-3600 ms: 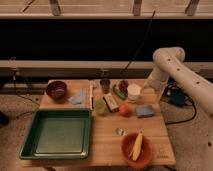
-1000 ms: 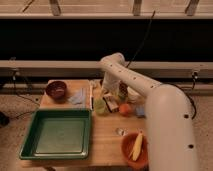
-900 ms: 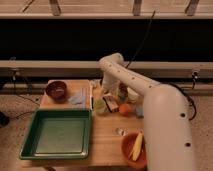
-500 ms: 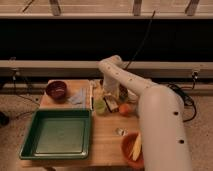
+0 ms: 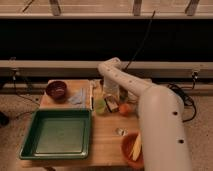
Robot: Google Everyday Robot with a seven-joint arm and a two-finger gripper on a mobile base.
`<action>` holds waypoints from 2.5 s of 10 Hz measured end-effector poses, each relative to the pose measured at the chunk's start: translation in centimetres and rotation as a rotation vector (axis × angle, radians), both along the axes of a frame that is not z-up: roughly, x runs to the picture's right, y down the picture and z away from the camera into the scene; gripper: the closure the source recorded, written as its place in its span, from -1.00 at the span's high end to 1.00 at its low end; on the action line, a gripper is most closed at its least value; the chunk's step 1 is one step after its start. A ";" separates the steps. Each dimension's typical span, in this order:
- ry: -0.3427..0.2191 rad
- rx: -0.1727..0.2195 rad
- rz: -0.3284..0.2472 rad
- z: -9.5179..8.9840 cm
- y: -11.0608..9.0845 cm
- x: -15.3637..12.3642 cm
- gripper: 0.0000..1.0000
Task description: Wipe tray with eraser
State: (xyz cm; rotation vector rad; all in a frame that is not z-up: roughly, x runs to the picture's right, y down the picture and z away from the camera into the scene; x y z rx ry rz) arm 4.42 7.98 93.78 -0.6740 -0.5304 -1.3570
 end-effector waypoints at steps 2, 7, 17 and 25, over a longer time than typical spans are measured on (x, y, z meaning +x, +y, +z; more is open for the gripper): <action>-0.001 -0.003 -0.019 0.0 0.5 -0.1 -0.31; -0.034 0.024 -0.005 -2.8 -0.7 0.2 -1.00; -0.146 0.126 -0.036 -16.6 -0.1 2.7 -1.00; -0.285 0.093 -0.241 -24.0 7.5 -8.2 -1.00</action>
